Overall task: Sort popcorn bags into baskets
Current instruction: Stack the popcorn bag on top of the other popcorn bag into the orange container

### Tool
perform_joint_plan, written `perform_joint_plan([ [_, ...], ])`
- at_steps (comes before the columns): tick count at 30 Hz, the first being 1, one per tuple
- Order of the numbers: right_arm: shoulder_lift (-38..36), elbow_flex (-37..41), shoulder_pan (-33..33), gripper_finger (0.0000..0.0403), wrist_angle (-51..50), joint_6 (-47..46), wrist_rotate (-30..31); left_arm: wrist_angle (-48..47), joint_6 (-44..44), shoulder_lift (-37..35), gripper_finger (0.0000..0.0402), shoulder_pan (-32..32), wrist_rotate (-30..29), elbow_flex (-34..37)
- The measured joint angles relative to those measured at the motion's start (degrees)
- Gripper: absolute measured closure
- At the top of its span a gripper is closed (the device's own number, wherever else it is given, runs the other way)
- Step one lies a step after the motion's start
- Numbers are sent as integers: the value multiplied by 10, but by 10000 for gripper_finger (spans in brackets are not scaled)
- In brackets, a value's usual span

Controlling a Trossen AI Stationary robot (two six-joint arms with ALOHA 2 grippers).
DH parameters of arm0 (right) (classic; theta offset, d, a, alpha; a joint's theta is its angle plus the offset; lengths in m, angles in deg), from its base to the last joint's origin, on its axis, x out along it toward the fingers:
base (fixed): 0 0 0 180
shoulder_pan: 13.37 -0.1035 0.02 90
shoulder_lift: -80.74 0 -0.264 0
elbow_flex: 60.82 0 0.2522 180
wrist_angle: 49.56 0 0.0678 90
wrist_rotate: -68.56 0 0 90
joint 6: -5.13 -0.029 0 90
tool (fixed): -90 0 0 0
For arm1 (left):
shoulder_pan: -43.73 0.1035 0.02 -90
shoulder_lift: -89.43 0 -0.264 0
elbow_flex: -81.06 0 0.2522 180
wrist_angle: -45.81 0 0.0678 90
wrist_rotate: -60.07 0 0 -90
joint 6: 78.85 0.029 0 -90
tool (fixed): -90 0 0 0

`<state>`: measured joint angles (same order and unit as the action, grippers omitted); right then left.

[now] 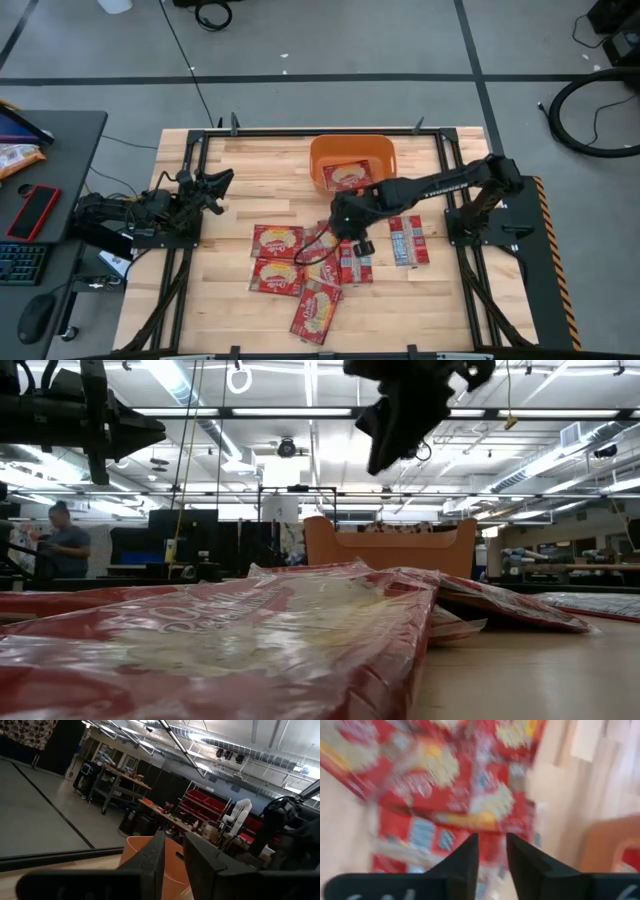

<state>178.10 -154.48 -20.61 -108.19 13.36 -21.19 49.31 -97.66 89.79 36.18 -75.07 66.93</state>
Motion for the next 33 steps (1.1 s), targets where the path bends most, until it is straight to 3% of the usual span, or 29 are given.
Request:
perform_joint_plan([
  [4, 11, 0, -13, 243, 26, -38, -23, 0, 0, 0, 328, 0, 0, 0],
  [11, 97, -6, -29, 189, 50, -55, -65, -1, 0, 3, 328, 0, 0, 0],
  [18, 152, -29, -14, 181, 53, -49, -65, 0, 0, 7, 328, 0, 0, 0],
  [28, 161, -37, 6, 184, 65, -57, -64, 1, 0, 7, 328, 0, 0, 0],
  [33, 179, -22, 7, 189, 87, -66, -93, 1, 0, 7, 328, 0, 0, 0],
])
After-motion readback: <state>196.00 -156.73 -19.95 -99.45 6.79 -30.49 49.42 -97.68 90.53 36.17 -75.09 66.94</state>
